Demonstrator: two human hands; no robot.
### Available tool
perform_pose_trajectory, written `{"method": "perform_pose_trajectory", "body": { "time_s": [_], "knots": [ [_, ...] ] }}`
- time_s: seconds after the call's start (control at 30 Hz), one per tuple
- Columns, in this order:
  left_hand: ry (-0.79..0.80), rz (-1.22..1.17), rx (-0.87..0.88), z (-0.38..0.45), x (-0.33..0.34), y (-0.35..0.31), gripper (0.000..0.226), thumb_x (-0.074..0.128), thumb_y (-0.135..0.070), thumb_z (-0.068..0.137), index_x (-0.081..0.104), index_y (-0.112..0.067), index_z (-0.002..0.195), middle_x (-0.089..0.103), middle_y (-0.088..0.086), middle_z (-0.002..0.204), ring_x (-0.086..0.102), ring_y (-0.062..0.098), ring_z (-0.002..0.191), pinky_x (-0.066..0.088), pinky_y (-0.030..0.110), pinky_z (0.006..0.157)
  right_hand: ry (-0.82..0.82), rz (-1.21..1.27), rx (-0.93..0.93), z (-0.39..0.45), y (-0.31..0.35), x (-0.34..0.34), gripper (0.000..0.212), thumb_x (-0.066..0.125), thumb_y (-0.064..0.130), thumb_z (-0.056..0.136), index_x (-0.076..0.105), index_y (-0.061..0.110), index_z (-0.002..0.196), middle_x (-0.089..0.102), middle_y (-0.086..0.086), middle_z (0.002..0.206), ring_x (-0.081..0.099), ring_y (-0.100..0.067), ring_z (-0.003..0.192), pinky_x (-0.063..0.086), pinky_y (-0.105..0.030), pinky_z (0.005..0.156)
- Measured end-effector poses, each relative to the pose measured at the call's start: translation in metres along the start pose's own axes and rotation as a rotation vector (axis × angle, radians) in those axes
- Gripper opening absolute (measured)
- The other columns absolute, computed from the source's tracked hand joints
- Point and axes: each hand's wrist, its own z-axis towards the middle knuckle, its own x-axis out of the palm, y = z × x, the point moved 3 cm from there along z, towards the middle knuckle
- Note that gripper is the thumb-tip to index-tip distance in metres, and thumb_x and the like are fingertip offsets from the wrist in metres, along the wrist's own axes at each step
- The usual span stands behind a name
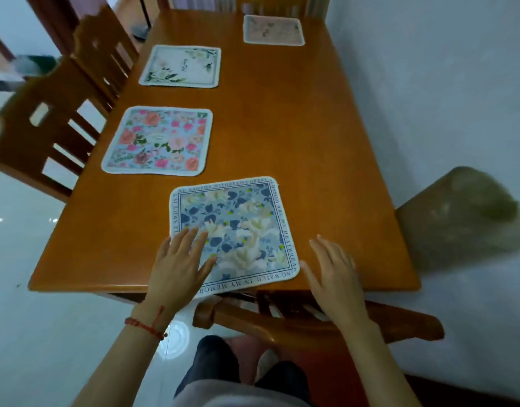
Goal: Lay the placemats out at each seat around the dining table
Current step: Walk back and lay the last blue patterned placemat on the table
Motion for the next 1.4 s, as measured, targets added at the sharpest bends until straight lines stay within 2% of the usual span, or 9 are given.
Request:
{"method": "perform_pose_trajectory", "body": {
  "time_s": [0.23,0.47,0.63,0.77,0.9,1.03,1.17,1.33,1.4],
  "knots": [
    [0.06,-0.034,-0.125,0.008,0.016,0.021,0.069,0.012,-0.054,0.094,0.058,-0.01,0.118,0.063,0.014,0.118,0.06,0.033,0.109,0.046,0.053,0.09,0.102,0.009,-0.084,0.042,0.006,0.021,0.073,0.009,0.06,0.091,0.049,0.012,0.129,0.05,-0.009,0.136,0.047,-0.027,0.124,0.037,-0.044,0.101],
    [0.124,-0.092,-0.182,0.037,0.035,0.05,0.072,0.009,-0.056,0.094,0.056,-0.008,0.119,0.063,0.015,0.118,0.059,0.033,0.11,0.046,0.052,0.089,0.195,-0.06,-0.092,0.079,0.014,0.049,0.07,0.009,0.054,0.095,0.058,0.01,0.119,0.059,-0.011,0.123,0.057,-0.028,0.111,0.045,-0.043,0.09],
    [0.16,-0.114,-0.19,0.056,0.044,0.064,0.073,0.007,-0.056,0.093,0.056,-0.007,0.116,0.064,0.016,0.115,0.061,0.034,0.107,0.049,0.051,0.086,0.231,-0.047,-0.074,0.103,0.012,0.068,0.079,0.005,0.061,0.09,0.054,0.011,0.125,0.054,-0.01,0.13,0.05,-0.027,0.12,0.038,-0.043,0.099],
    [0.187,-0.129,-0.192,0.068,0.054,0.077,0.075,0.007,-0.059,0.092,0.054,-0.007,0.119,0.063,0.015,0.118,0.059,0.033,0.109,0.047,0.05,0.089,0.272,-0.045,-0.044,0.116,0.006,0.082,0.063,0.026,0.054,0.091,0.048,0.011,0.131,0.047,-0.01,0.138,0.041,-0.027,0.128,0.031,-0.042,0.106],
    [0.109,-0.234,-0.229,0.076,0.065,0.082,0.086,0.009,-0.069,0.084,0.049,-0.007,0.129,0.055,0.014,0.129,0.049,0.032,0.12,0.039,0.048,0.098,0.288,-0.041,-0.023,0.126,0.002,0.093,0.06,0.031,0.05,0.091,0.047,0.01,0.132,0.046,-0.01,0.139,0.039,-0.026,0.13,0.031,-0.041,0.106],
    [0.077,-0.451,-0.336,0.079,0.067,0.076,0.058,0.044,-0.044,0.092,0.041,-0.005,0.135,0.044,0.013,0.139,0.041,0.03,0.126,0.036,0.043,0.101,0.351,0.061,0.023,0.133,-0.002,0.102,0.05,0.043,0.037,0.095,0.04,0.011,0.137,0.039,-0.007,0.143,0.032,-0.02,0.133,0.026,-0.033,0.108],
    [-0.02,-0.638,-0.457,0.08,0.067,0.069,0.051,0.054,-0.025,0.091,0.04,-0.005,0.135,0.041,0.013,0.139,0.042,0.029,0.124,0.039,0.04,0.098,0.302,0.25,0.144,0.138,-0.008,0.106,0.045,0.051,0.026,0.093,0.044,0.009,0.134,0.045,-0.007,0.136,0.04,-0.02,0.124,0.031,-0.026,0.099],
    [-0.1,-0.751,-0.588,0.085,0.071,0.077,0.038,0.059,-0.018,0.086,0.053,-0.009,0.123,0.059,0.008,0.115,0.057,0.027,0.101,0.046,0.034,0.078,0.218,0.427,0.305,0.142,-0.015,0.108,0.042,0.058,0.017,0.089,0.05,0.008,0.129,0.054,-0.007,0.117,0.056,-0.019,0.101,0.049,-0.032,0.088],
    [-0.137,-0.822,-0.665,0.087,0.069,0.078,0.032,0.06,-0.012,0.086,0.057,-0.009,0.117,0.06,0.001,0.103,0.058,0.021,0.09,0.045,0.029,0.074,0.191,0.466,0.363,0.144,-0.017,0.11,0.041,0.06,0.013,0.087,0.052,0.008,0.127,0.055,-0.007,0.115,0.055,-0.014,0.094,0.05,-0.028,0.08]
  ]
}}
